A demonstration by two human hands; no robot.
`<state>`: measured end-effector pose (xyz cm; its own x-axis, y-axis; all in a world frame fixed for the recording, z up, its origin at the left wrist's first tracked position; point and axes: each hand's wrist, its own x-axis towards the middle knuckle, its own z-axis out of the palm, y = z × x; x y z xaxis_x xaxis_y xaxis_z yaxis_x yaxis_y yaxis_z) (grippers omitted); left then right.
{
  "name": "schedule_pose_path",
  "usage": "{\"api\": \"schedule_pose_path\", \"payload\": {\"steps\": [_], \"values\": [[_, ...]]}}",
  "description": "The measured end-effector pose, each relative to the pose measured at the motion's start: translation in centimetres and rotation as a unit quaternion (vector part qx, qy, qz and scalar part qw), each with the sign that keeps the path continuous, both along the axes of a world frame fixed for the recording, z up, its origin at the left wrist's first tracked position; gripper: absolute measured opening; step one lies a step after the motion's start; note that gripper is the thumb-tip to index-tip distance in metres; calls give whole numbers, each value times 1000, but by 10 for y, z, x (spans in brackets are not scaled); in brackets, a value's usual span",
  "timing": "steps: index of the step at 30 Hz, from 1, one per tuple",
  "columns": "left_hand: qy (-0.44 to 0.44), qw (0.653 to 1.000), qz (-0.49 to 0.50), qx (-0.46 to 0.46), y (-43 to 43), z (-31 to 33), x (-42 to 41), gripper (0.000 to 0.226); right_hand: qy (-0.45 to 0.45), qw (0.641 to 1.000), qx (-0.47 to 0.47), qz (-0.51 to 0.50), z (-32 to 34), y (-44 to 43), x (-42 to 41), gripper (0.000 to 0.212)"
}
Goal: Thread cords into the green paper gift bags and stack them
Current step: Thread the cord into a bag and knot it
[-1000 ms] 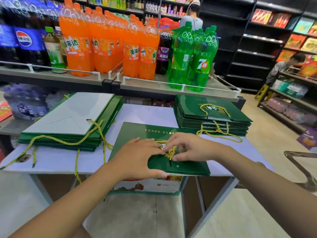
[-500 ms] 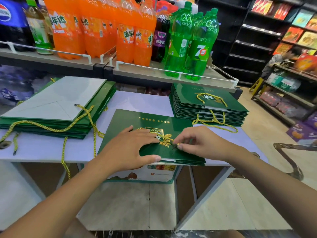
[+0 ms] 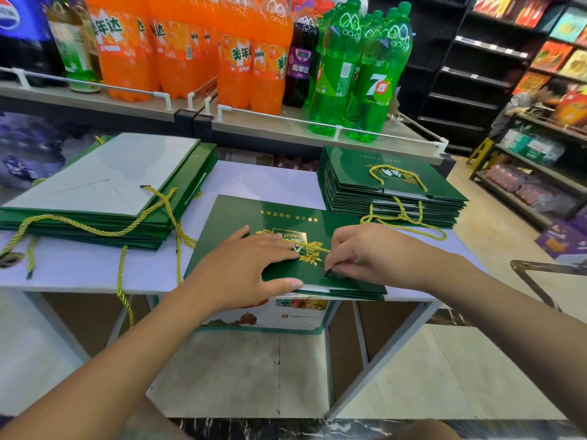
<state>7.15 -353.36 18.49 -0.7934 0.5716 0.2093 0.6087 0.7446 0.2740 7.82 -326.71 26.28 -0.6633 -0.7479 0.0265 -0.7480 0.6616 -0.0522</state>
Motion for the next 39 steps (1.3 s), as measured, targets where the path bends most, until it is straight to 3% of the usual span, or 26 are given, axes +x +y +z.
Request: {"api": "schedule_pose_path", "payload": {"steps": [8,11,14,17,20,24,30,32,36,39], "values": [[1,1000,2,-7,1,1,1,75,32,998,36,28,1,-10,3,17],[3,1000,2,-4,1,0,1,69,-21,998,-26,-49,0,-8,4,18],[-3,1000,2,3,1,1,1,76,-42,992,-79,-84,-2,-5,5,5],[-2,1000,-1,10,1,-1,1,77,-56,988,-99,-102,-4,-3,10,16],[-8,999,-1,40,1,-3,-1,67,9,976,-163,-144,-7,-1,24,19],[-17,999,0,48,1,-5,-4,62,113,918,-305,-227,-25,-13,54,18],[-19,999,1,39,4,-2,-3,67,220,868,-191,-403,-57,-40,76,26],[-14,999,-1,38,5,-4,-3,78,144,855,-202,-456,-60,-52,82,30],[-9,999,6,30,6,-6,-4,83,-7,813,-344,-469,-71,-69,85,37],[-5,1000,4,25,6,-4,-3,85,-89,735,-504,-446,-75,-78,80,21]]}}
